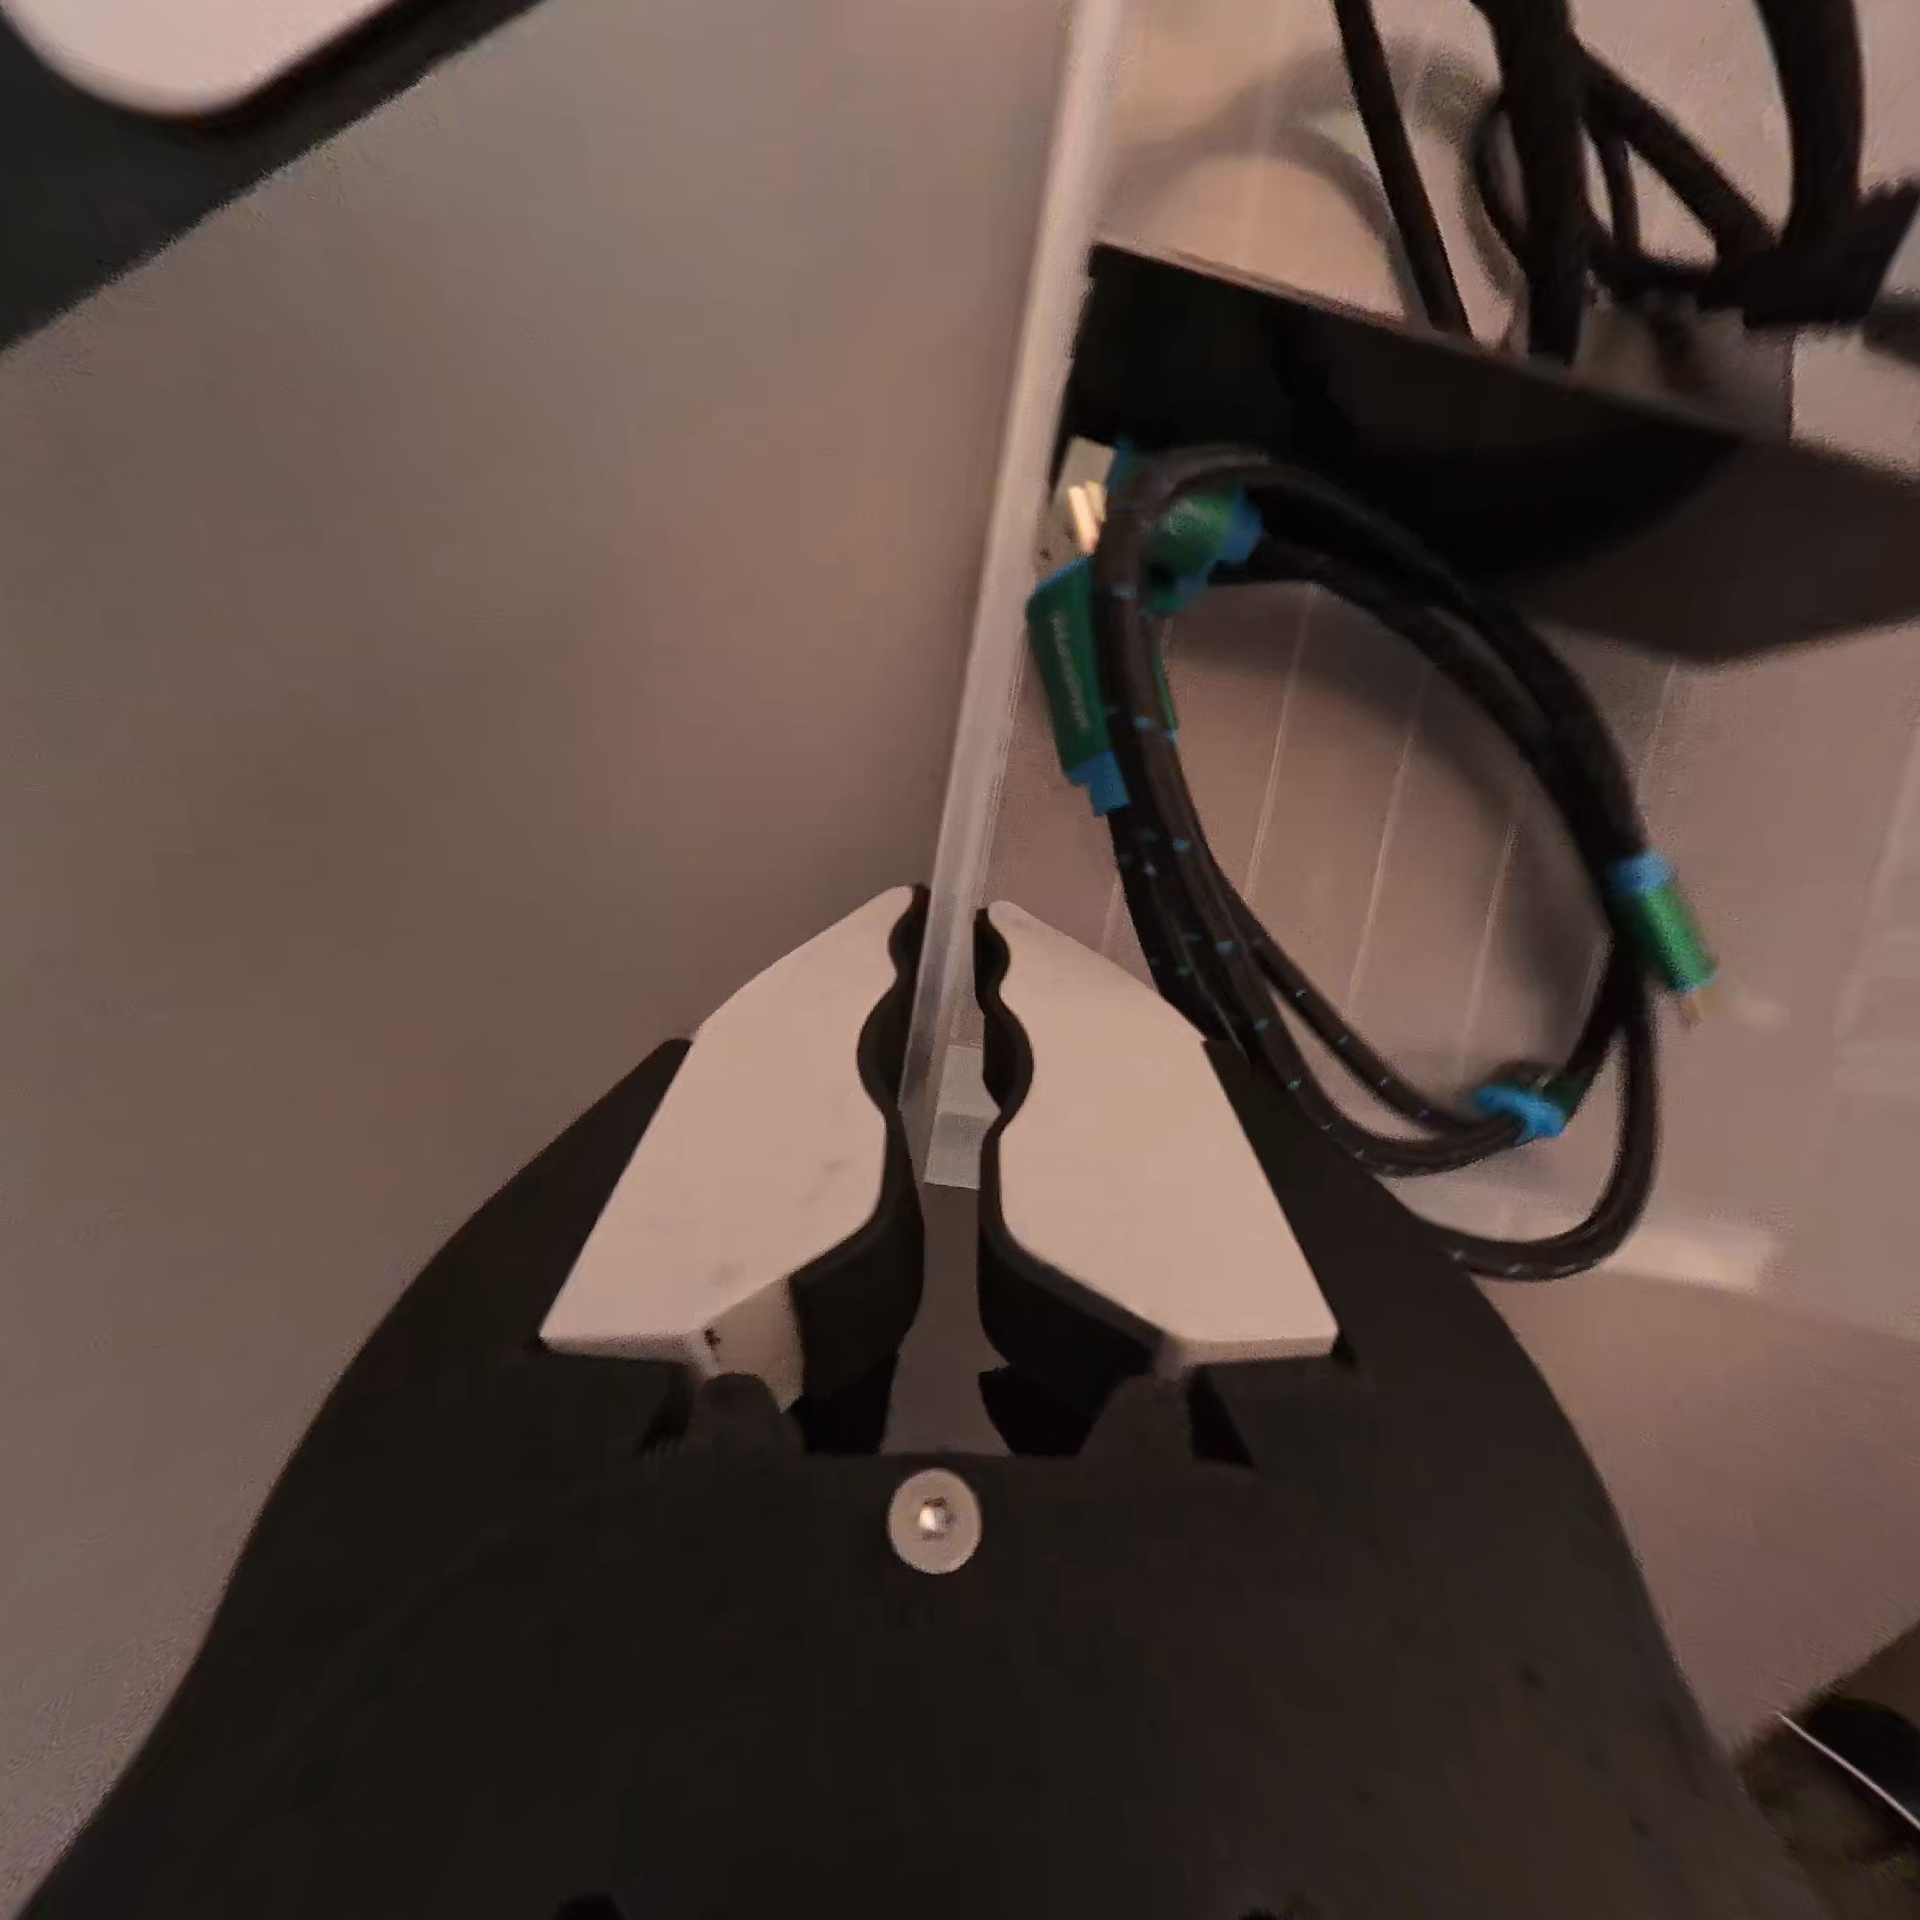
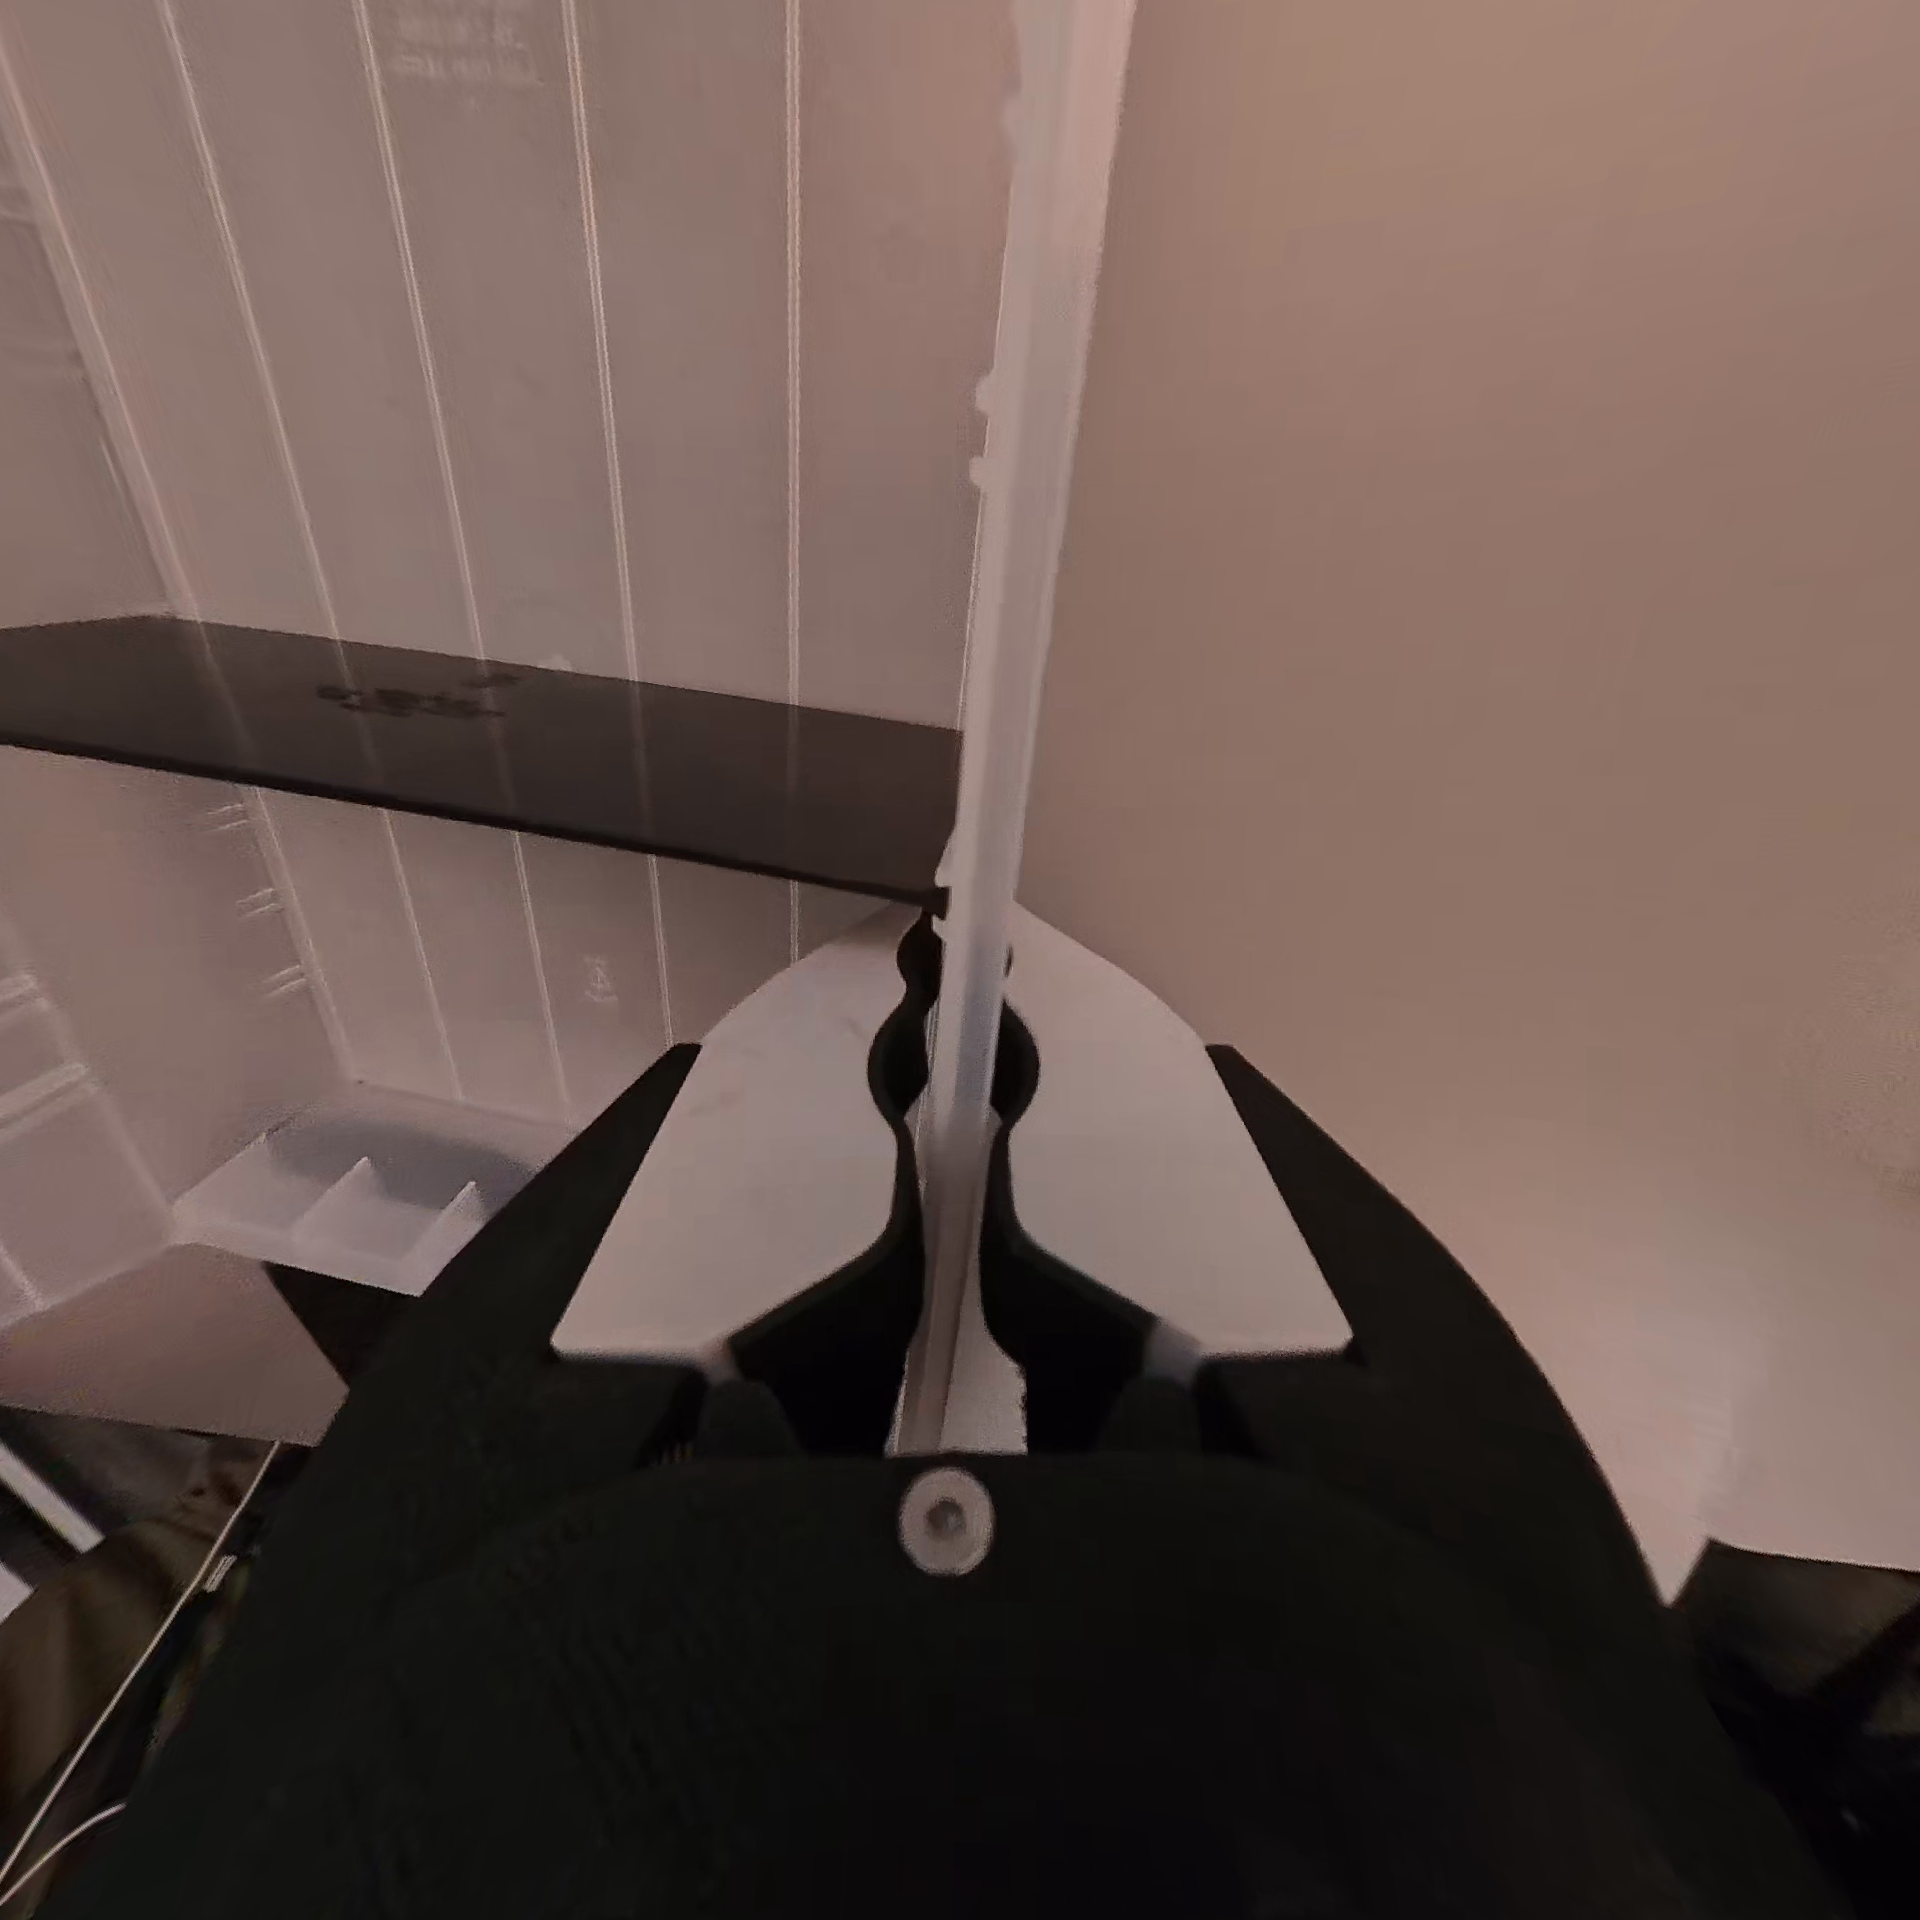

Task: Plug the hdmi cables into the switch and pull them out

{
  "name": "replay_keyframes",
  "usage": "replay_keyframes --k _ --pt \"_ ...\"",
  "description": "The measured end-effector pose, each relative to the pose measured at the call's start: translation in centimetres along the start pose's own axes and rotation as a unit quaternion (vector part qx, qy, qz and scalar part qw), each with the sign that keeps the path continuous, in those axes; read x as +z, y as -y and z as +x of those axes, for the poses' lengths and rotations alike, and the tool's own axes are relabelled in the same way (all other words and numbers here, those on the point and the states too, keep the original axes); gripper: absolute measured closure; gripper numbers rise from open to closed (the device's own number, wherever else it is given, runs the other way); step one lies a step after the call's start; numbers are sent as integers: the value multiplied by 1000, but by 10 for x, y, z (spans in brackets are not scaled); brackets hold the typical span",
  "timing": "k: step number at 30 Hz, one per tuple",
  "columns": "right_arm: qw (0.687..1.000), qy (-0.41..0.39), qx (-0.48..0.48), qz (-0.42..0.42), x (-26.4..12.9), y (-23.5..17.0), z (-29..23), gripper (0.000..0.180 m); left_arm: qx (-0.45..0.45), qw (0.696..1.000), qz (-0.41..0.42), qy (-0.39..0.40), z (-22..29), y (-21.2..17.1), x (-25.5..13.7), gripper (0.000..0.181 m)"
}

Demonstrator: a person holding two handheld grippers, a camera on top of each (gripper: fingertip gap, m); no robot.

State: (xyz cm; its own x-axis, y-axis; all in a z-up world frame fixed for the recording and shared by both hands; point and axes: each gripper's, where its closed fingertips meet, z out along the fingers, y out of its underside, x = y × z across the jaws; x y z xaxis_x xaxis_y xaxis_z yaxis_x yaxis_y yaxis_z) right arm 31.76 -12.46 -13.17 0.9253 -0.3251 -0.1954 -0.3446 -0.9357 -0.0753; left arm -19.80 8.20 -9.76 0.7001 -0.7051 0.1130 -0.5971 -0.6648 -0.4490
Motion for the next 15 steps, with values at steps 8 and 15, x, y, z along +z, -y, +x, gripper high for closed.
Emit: replay_keyframes --k 8,15 --pt "999 -4 -41 -12 12 14 -57 174 -173 983 23 53 -125 -82 -68 170" --pt "1000 -5 -20 -4 16 28 -74 174 -316 944 74 58 -176 -159 -115 174"
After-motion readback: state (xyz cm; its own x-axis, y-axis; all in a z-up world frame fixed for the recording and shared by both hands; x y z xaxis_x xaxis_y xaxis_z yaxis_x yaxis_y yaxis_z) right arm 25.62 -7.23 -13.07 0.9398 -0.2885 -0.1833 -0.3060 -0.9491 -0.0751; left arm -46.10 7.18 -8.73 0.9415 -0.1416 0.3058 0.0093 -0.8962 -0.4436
